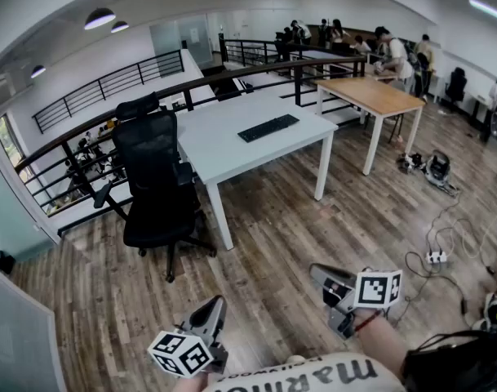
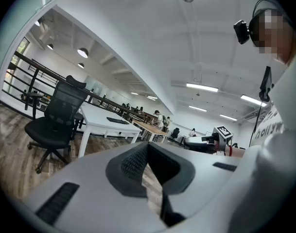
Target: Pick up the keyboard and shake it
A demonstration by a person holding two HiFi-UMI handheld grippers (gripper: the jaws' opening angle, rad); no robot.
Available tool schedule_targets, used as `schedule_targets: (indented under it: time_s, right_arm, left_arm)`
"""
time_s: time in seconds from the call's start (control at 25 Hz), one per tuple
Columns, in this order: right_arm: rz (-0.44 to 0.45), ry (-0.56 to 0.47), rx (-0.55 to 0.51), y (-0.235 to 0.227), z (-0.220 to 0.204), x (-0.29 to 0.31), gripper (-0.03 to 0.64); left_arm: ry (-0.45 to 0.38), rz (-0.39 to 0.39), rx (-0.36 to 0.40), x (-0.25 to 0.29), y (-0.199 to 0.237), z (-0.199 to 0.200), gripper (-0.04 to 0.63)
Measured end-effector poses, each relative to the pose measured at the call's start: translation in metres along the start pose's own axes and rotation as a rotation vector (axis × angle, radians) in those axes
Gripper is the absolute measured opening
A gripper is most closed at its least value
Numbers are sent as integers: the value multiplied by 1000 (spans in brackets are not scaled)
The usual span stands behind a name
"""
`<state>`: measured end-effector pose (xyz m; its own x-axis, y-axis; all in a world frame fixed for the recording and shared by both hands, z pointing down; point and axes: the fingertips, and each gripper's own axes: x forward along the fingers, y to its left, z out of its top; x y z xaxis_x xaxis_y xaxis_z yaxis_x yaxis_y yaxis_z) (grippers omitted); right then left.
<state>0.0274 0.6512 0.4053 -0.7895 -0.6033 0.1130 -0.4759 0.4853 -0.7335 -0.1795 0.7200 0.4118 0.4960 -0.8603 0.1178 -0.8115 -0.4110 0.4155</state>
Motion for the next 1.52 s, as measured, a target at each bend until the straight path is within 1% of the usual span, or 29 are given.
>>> schedule_targets:
  time_s: [0.12,0.28,0.48,0.64,0.76,0.92,1.0,1.12,1.2,1.28,1.44,1.52]
  right_arm:
    - [-16,-1,-11,-2,0,1,38]
    - [-12,-6,-32,-3,5,3,38]
    - [-20,-8,-13,-11,12,3,39]
    - [-37,3,-104,-16,21,6,40]
    - [-56,21,-132,-22,22,10,40]
    - [-82,18,-90,-40,30,10,41]
    - [-85,18,-74,-48,36,11,41]
    - [-101,25,-96,-57,49,8,41]
    - [-107,24,-112,-63,57,7,41]
    - [-114,25,-107,-71,62,6,41]
    - [-95,54,-86,-86,59,7,41]
    - [-87,81,-96,-93,51,8,41]
  left_arm:
    - [11,2,4,1,3,1,2]
    - [11,0,10,7,3,6,2]
    - [16,-9,17,17,-1,7,2]
    - [15,-10,20,29,-1,7,2]
    - [21,-1,8,35,2,5,2]
    - [19,-9,17,51,-1,8,2]
    - [6,-26,18,61,-4,13,2]
    - [-21,-68,34,78,-15,21,2]
    - [-26,-73,60,90,-22,23,2]
    - [-28,-66,69,101,-25,21,2]
    - [-34,-54,47,118,-28,7,2]
    - [-34,-49,28,122,-28,-4,2]
